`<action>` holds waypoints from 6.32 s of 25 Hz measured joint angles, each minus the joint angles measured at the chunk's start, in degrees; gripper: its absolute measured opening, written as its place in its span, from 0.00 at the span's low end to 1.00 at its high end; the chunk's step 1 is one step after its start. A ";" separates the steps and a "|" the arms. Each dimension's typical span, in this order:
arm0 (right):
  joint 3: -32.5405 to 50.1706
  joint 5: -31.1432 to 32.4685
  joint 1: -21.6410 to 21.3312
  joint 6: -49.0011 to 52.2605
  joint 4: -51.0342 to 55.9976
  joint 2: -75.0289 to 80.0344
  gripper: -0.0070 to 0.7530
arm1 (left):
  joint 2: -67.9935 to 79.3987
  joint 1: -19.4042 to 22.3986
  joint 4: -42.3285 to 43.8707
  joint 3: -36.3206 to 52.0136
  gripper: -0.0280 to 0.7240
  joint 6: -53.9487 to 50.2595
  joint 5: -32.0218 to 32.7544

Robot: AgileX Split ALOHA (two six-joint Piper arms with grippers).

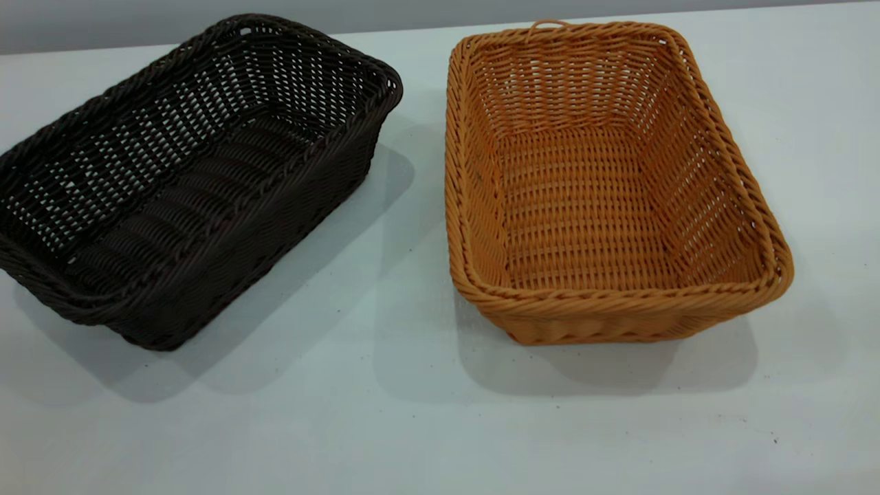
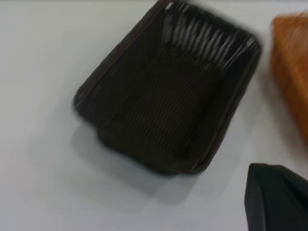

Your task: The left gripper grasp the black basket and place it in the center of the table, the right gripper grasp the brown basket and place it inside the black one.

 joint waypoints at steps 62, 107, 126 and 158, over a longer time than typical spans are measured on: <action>-0.30 -22.45 36.10 3.71 86.84 98.28 0.60 | 47.17 0.00 -26.63 -9.78 0.56 43.48 -25.66; -4.77 -44.62 36.05 7.88 86.76 101.65 0.60 | 48.29 0.00 -26.63 -9.78 0.56 43.51 -25.55; -4.80 -46.65 36.05 10.90 86.76 102.83 0.47 | 48.29 0.00 -26.63 -9.78 0.56 43.51 -25.49; -4.68 -54.45 25.20 -10.76 86.39 90.24 0.14 | 54.59 -4.11 -29.20 -8.60 0.56 43.82 -25.27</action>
